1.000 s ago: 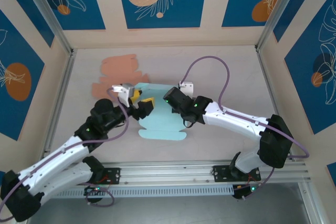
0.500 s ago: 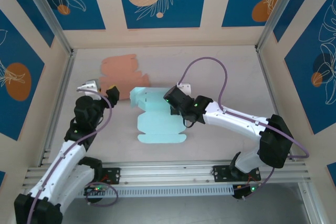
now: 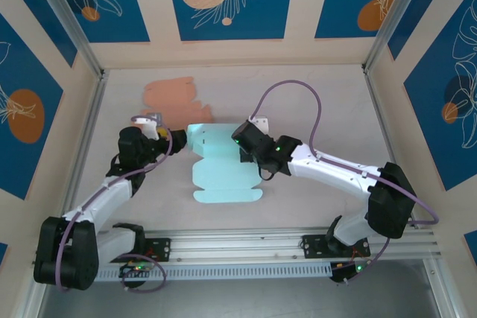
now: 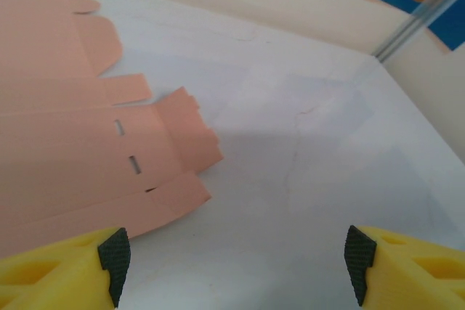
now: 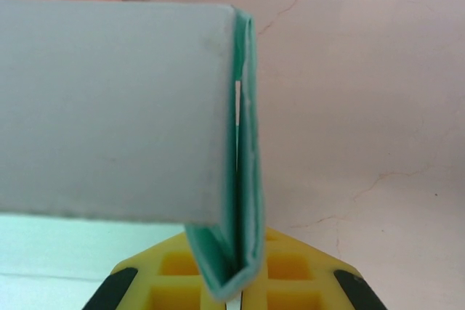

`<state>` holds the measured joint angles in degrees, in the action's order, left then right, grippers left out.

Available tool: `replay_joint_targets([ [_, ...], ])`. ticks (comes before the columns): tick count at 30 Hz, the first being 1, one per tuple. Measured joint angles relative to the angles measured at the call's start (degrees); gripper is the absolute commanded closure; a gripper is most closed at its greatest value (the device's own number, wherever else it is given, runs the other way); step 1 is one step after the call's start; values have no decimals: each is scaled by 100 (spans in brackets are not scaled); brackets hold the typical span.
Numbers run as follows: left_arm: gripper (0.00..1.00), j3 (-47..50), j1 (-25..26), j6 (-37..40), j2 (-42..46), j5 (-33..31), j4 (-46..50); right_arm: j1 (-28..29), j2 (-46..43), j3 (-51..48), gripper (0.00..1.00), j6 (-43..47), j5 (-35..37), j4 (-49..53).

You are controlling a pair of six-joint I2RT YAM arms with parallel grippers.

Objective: Fold the paper box

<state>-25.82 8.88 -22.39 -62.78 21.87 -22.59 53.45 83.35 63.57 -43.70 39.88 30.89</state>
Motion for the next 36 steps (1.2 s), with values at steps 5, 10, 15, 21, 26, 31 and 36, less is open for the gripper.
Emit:
replay_joint_targets([
  [5,21,4,175,2,-22,243,-280,-133,164,44,100,48,37,-94],
  [10,21,4,426,-13,-227,535,-586,-157,271,59,100,118,13,-232],
  [15,20,4,634,-61,-448,627,-844,-247,284,59,100,181,-9,-278],
  [21,26,9,807,138,-481,713,-918,-302,323,94,100,179,-31,-136],
  [26,40,17,846,551,-354,815,-774,-319,332,127,100,179,-74,-63],
  [31,39,17,868,866,-315,1027,-586,-330,400,168,100,184,-101,-13],
  [36,35,17,876,1174,-315,1226,-387,-376,448,173,100,210,-116,42],
])
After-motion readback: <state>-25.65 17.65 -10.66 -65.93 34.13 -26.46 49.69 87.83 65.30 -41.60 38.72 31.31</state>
